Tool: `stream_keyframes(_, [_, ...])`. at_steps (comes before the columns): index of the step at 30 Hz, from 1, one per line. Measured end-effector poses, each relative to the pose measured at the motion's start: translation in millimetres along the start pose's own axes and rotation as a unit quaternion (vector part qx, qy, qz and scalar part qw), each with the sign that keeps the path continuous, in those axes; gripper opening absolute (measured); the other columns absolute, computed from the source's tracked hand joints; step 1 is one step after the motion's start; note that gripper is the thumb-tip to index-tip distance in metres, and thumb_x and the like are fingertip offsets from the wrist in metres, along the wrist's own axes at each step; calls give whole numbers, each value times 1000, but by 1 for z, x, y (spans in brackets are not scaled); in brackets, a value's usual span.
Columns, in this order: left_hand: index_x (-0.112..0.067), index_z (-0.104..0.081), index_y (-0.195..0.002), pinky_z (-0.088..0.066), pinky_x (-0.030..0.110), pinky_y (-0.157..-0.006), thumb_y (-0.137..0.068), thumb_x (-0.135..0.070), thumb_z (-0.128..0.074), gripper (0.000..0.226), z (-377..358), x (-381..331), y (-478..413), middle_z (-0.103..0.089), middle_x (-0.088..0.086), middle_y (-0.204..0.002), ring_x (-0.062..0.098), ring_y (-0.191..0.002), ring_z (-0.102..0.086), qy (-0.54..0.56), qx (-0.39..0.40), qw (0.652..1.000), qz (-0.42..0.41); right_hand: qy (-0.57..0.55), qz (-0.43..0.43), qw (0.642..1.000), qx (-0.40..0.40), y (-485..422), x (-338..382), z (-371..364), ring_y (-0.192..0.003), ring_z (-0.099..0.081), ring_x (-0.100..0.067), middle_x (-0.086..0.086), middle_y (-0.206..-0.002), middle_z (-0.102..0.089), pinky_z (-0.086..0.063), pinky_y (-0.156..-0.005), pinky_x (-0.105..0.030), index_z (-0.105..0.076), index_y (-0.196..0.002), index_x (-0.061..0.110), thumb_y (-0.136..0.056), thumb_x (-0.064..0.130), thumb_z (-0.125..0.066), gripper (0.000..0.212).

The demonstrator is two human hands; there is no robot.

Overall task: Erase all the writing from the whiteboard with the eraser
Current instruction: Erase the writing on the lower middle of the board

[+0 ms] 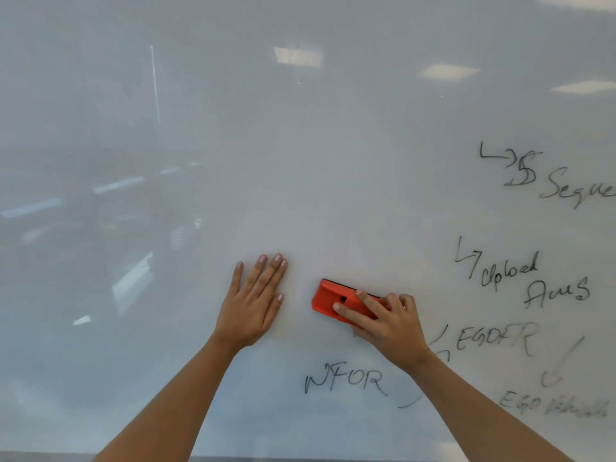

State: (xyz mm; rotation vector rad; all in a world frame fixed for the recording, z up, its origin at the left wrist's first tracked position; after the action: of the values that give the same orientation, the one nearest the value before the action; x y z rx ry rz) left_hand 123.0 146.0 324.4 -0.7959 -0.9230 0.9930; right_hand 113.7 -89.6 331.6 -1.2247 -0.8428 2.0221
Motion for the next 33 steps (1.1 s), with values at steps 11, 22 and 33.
stream_keyframes(11, [-19,-15,-158,-3,50,-122,-101,-31,-31,60,-23,-54,-16,-4,-2,-166,19,-152,-8,-26,-9,996,-84,30,31,999,4,32,-28,2,-78,-42,-22,3,-126,-53,-35,-72,-39,-47,-134,48,-85,47,-67,53])
stream_keyframes(22, [-20,-17,-158,-6,52,-121,-101,-31,-31,59,-29,-53,-14,-9,-1,-166,21,-152,-11,-54,-44,994,-86,39,139,984,101,93,9,-31,-83,-44,-22,2,-132,-48,-36,-79,-40,-35,-144,46,-69,29,-83,91])
stream_keyframes(33, [-21,-16,-158,-6,52,-121,-103,-31,-27,57,-31,-55,-14,-8,-3,-166,21,-152,-12,-61,-37,995,-68,-43,24,992,117,75,10,-33,-89,-45,-22,5,-132,-48,-34,-80,-40,-36,-143,48,-66,28,-84,92])
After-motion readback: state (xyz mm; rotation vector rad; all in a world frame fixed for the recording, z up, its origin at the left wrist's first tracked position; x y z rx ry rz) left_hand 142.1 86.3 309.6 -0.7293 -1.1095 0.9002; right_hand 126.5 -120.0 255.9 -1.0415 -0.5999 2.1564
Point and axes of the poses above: each hand's wrist, its own y-axis away from the middle knuckle, its own z-axis out of the back of the hand, x = y × z, the point moved 7 cm from there along -y, towards the middle knuckle
